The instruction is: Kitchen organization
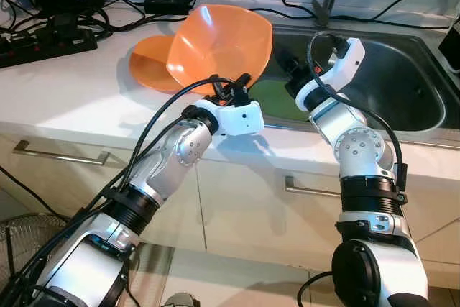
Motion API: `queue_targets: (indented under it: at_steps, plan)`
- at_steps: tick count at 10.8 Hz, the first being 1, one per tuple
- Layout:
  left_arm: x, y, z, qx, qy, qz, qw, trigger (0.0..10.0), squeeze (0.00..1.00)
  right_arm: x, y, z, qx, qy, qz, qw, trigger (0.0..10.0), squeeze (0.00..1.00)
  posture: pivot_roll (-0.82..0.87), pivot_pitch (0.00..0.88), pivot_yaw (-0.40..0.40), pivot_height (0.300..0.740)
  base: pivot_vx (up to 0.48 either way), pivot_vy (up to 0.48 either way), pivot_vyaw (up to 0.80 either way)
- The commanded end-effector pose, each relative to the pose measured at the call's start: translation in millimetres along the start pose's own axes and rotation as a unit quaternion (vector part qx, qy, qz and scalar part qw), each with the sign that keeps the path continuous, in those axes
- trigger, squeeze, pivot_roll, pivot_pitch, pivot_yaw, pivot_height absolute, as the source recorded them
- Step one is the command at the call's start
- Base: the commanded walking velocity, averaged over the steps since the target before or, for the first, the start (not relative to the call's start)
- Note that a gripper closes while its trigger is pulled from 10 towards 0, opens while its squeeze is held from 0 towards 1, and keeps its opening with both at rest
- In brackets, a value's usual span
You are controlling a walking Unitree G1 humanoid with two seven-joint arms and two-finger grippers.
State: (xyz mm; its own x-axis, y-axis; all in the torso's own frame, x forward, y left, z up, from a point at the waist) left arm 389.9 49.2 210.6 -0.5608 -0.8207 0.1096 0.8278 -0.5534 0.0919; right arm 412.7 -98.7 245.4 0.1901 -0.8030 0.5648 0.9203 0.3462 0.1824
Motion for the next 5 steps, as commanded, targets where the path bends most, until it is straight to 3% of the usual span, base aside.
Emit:
queue_targets:
  at_steps: [1, 5]
  plan:
    - [9.0, 3.4, 15.8, 0.023, 0.012, -0.02, 0.999, 10.0, 0.0, 2.7, -1.5, 2.7, 0.004, -0.001, -0.002, 1.0, 10.0, 0.0, 0.19, 0.039, -0.009, 0.74, 0.0, 0.0, 0.0]
    - [17.6, 2.0, 12.6, 0.013, 0.01, -0.044, 0.999, 10.0, 0.0, -6.7, 1.0, 4.7, 0.007, 0.002, 0.011, 1.0, 10.0, 0.0, 0.2, 0.033, -0.012, 0.74, 0.0, 0.0, 0.0]
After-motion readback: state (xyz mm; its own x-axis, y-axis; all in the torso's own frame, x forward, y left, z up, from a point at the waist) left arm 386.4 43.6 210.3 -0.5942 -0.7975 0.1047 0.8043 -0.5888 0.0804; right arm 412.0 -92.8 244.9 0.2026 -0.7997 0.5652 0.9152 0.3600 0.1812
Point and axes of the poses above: a point about 5 cm out from each wrist's last joint towards the gripper, its own y axis pointing out of the wrist towards the gripper, its own x axis along the axis of the wrist's last joint, z = x × y, the point moved 4 cm from there along y, pointing out of the wrist towards the gripper, and after that the axes turned 12 degrees about y, right-handed, at the moved point
